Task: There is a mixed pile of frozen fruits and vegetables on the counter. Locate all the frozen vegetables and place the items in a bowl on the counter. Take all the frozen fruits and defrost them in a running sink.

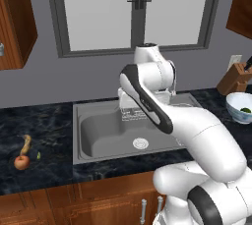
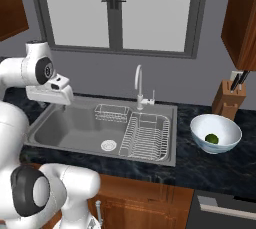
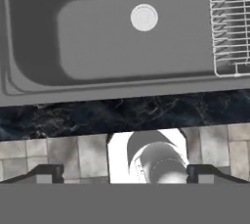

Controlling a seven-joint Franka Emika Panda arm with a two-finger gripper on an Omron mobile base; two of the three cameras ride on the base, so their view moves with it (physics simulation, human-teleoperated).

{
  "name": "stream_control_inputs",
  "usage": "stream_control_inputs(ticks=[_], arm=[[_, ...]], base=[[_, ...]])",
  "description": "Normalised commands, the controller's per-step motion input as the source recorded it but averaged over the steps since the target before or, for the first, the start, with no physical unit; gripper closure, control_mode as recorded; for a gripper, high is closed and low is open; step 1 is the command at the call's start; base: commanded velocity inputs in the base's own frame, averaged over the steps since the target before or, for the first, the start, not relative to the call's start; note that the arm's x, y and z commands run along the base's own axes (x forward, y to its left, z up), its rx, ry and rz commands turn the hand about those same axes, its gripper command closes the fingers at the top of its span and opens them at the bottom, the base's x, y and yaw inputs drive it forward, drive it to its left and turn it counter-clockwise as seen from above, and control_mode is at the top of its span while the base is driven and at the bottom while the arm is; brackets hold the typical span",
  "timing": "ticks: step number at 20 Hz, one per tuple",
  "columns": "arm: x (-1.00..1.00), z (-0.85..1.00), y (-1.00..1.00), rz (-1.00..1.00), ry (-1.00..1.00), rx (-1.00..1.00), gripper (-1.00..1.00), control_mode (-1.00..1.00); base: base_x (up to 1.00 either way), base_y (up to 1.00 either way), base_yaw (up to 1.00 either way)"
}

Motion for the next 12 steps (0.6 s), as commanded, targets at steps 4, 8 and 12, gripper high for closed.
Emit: stream_control_inputs(ticks=[4,8,12], arm=[[0.24,-0.69,0.67,-0.07,-0.03,0.06,-1.00,-1.00],[0.22,-0.42,1.00,-0.07,0.04,-0.03,-1.00,-1.00],[0.36,-0.11,1.00,-0.05,0.22,-0.09,-1.00,-1.00]], base=[[0.00,0.00,0.00],[0.00,0.00,0.00],[0.00,0.00,0.00]])
